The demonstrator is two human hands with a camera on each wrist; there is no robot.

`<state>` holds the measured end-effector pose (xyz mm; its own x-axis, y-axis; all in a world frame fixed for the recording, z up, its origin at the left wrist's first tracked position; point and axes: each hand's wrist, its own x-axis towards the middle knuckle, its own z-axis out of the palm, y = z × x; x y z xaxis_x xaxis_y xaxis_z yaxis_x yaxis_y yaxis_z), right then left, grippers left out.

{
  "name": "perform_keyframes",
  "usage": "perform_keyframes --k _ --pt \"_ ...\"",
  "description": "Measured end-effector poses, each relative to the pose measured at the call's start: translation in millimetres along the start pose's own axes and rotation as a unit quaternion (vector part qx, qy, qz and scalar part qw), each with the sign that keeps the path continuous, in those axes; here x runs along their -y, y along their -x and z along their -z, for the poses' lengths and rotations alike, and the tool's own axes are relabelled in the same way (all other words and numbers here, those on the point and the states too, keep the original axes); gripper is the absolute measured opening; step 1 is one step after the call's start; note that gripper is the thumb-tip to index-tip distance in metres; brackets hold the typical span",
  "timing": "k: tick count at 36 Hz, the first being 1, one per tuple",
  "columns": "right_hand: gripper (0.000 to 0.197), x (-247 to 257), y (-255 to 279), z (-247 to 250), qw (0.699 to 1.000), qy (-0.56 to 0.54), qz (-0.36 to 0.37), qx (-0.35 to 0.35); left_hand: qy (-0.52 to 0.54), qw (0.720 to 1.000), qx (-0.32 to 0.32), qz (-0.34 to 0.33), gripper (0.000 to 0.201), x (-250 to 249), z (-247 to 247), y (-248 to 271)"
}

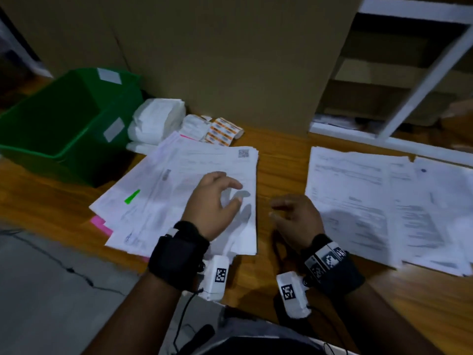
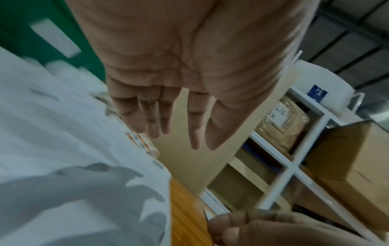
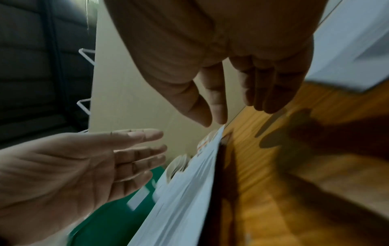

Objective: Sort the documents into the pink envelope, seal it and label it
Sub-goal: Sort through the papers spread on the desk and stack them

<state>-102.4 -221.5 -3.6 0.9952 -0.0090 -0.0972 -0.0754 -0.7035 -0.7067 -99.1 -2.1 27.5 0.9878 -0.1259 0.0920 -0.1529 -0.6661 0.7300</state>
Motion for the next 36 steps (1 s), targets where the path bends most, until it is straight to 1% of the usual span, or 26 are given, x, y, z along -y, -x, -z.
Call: perform_keyframes --k 4,6,9,12,15,20,21,24,27,30,33,36 --pt "0.018 -32 13 45 0.994 0.001 -0.091 -0.066 0.006 0.997 0.07 -0.033 0.023 -26 -38 -22" --pt "0.018 -50 18 67 0.989 0.007 -0.117 -0.091 -0.004 0.995 0.091 -0.036 0.023 -37 -55 -31" --pt "0.021 -77 26 97 0.979 0.018 -0.17 -0.111 0.021 0.992 0.123 0.005 0.018 -53 -83 -39" --pt "0.022 -104 32 116 0.961 0.013 -0.237 -0.14 0.009 0.985 0.169 0.042 0.017 -62 -109 -40" --pt "0.029 -119 37 124 0.95 0.016 -0.285 -0.129 0.005 0.984 0.169 0.056 0.016 -72 -126 -41" --pt "0.046 -121 41 124 0.958 0.043 -0.264 -0.099 0.023 0.986 0.156 0.058 0.018 -83 -142 -41" --pt "0.046 -120 42 123 0.961 0.046 -0.259 -0.089 0.02 0.985 0.158 0.063 0.021 -84 -145 -41" --pt "0.037 -112 44 124 0.961 0.08 -0.257 -0.058 0.01 0.984 0.156 0.087 0.038 -91 -150 -41" --pt "0.04 -106 48 125 0.958 0.137 -0.252 0.0 0.009 0.98 0.153 0.128 0.048 -95 -155 -42" --pt "0.045 -108 53 123 0.962 0.144 -0.232 -0.002 -0.053 0.978 0.144 0.145 0.059 -99 -159 -39" --pt "0.046 -111 56 120 0.966 0.142 -0.215 0.014 -0.146 0.972 0.129 0.131 0.072 -108 -165 -31" --pt "0.043 -116 57 120 0.968 0.137 -0.209 0.01 -0.191 0.967 0.126 0.112 0.073 -116 -172 -24"
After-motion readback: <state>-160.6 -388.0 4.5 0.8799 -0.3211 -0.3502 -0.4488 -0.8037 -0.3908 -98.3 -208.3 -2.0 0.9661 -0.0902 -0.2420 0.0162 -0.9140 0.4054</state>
